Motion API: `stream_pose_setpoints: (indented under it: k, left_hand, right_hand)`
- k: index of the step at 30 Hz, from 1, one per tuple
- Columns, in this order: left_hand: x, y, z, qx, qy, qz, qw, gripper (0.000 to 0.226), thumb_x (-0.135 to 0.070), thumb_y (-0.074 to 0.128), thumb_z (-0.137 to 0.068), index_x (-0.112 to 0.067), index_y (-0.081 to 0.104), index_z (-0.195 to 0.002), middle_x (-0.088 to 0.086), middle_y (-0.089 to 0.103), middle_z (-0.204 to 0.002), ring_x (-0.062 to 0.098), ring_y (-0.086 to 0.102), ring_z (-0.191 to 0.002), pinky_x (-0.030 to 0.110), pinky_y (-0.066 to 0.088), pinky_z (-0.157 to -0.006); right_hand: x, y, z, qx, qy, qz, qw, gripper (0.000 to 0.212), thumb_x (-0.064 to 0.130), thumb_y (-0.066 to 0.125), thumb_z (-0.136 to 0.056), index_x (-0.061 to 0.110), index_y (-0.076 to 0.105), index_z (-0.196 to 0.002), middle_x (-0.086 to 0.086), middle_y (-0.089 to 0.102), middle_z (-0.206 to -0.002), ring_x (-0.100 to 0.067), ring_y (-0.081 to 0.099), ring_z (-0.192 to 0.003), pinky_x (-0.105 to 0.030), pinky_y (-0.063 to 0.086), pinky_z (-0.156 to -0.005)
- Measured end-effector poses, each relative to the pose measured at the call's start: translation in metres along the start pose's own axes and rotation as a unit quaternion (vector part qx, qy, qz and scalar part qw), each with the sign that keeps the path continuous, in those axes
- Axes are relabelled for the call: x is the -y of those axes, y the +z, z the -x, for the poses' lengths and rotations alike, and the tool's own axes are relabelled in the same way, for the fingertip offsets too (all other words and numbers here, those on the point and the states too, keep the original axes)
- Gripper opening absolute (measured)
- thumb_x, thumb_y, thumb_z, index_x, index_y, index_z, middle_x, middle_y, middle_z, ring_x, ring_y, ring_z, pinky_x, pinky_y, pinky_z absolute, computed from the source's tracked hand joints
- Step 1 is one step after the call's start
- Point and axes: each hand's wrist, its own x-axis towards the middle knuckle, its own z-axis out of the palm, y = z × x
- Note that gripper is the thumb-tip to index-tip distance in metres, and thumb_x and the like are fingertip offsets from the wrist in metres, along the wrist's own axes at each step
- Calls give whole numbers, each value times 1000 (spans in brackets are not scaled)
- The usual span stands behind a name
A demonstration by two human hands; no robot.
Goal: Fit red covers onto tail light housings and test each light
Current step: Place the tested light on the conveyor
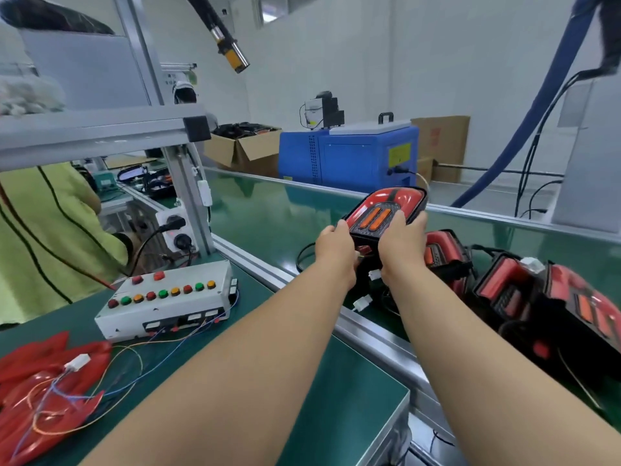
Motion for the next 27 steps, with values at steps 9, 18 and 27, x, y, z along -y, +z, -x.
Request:
stream_pose_setpoints:
  k: [9,18,27]
  left_hand:
    - [2,-3,0,17,-10,-92,996,58,-51,45,-99,-10,46,-140,8,65,-116,18,58,-70,19,43,-45]
    - [-5,-11,-1,34,-12,-182,983,68,-60,37,-97,-7,49,-138,14,60,-130,32,59,-111,41,50,-91]
    - [-14,-55,29,-7,31,-183,983,52,-54,33,-101,-17,48,-135,-7,51,-123,18,50,-108,32,40,-87]
  right_hand:
    - [-3,3,-6,-13,-51,141,989,49,1,38,-99,-7,29,-146,-22,17,-159,-39,23,-144,-45,29,-115]
    - [3,1,3,-50,-154,293,942,74,-9,47,-89,20,27,-154,-4,-3,-167,-24,-7,-153,-50,2,-123]
    - [11,6,43,-52,-310,230,921,60,-2,47,-91,17,38,-147,-6,8,-166,-24,-4,-153,-56,-3,-120]
